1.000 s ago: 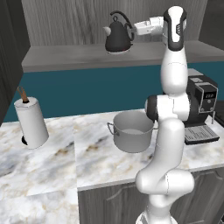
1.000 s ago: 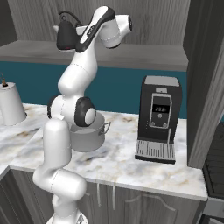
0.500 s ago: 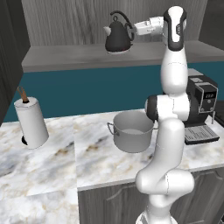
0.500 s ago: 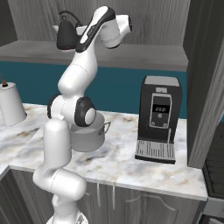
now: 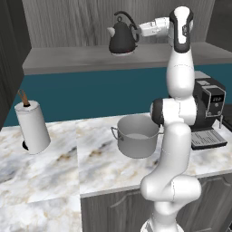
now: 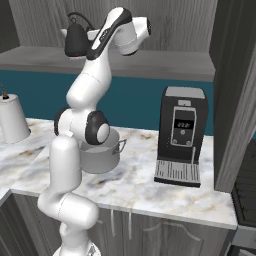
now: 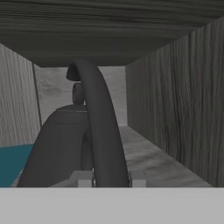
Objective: Pick the kettle from the cabinet and place it on a stove burner. Then pick the pot from the counter and place it on another stove burner. Finally, turn both burners on.
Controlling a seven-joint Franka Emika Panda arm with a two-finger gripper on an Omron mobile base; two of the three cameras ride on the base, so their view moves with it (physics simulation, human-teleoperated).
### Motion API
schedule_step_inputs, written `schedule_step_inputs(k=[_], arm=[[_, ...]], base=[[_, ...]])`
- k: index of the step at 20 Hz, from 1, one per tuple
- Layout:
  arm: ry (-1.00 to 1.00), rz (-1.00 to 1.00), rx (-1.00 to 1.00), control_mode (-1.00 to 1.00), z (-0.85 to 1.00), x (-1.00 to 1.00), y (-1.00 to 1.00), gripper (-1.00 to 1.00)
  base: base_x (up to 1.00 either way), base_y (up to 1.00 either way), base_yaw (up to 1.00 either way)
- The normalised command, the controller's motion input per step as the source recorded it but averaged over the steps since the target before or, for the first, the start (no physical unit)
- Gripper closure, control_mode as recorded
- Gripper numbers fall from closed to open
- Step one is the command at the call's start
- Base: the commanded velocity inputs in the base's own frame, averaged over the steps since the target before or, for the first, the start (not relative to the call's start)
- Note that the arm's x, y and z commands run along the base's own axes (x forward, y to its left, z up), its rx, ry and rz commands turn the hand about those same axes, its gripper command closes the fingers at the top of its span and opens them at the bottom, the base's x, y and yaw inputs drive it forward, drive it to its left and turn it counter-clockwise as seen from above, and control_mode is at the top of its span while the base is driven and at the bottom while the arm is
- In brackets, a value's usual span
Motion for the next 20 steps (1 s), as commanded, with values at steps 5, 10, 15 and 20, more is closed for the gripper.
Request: schedule_step_inputs(k=[5,10,15,20], arm=[[-0.02,0.0,0.0,-1.0,-0.01,-0.1,0.0,1.0],[-0.08,0.0,0.0,-1.0,-0.02,-0.36,0.0,1.0],[-0.04,0.0,0.0,-1.0,-0.1,-0.42,0.0,1.0],[-0.03,0.0,0.06,-1.0,-0.25,-0.53,0.0,1.0]], base=[[0.0,0.0,0.0],[0.0,0.0,0.0],[0.0,0.0,0.0],[0.0,0.0,0.0]])
